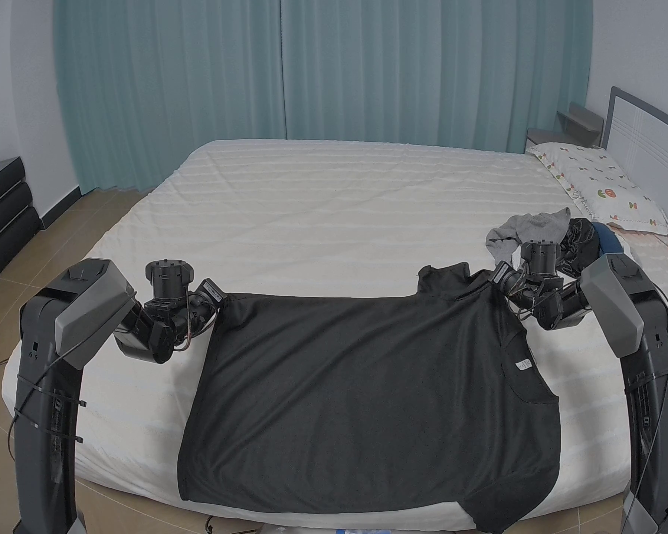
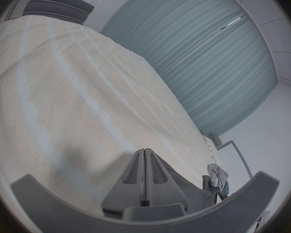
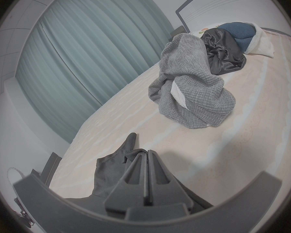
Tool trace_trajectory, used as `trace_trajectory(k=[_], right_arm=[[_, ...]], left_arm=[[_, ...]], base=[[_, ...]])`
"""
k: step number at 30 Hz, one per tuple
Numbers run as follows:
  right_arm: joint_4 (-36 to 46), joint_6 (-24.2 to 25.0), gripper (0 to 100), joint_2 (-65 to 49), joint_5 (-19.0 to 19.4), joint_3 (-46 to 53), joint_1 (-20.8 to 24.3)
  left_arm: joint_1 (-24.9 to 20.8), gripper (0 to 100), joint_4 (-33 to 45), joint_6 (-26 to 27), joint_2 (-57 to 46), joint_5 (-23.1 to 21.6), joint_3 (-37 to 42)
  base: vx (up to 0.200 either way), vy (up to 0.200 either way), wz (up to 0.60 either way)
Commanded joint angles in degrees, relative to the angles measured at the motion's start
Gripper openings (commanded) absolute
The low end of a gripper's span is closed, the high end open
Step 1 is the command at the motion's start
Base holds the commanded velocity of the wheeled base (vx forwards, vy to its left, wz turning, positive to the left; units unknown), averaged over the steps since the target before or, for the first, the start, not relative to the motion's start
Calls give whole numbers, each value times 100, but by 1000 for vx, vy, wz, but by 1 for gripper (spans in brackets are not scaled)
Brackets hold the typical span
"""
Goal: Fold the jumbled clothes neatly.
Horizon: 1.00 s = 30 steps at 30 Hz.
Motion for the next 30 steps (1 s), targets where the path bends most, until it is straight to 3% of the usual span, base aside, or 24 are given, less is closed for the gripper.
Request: trace_trajectory(k=[1,16,20,22,29,30], right_arm=[[-14,5,0,3,4,-18,12],[-682,5,0,241,-22,-308,-5],[-691,-4,0,320,-92,-458,4],[-673,-22,0,399,-127,-458,30],[-612,-48,0,522,-101,-449,39],[-594,-48,100,539,-66,-449,47]], left_arm=[[11,0,-16,-2,-43,16,-61],[187,0,213,147,80,60,-817],[187,0,204,147,317,191,-1045],[196,0,230,147,563,569,-1441],[213,0,494,147,634,596,-1494],[213,0,520,147,669,596,-1520]], base=[[0,0,0],[0,0,0],[0,0,0],[0,0,0],[0,0,0],[0,0,0]])
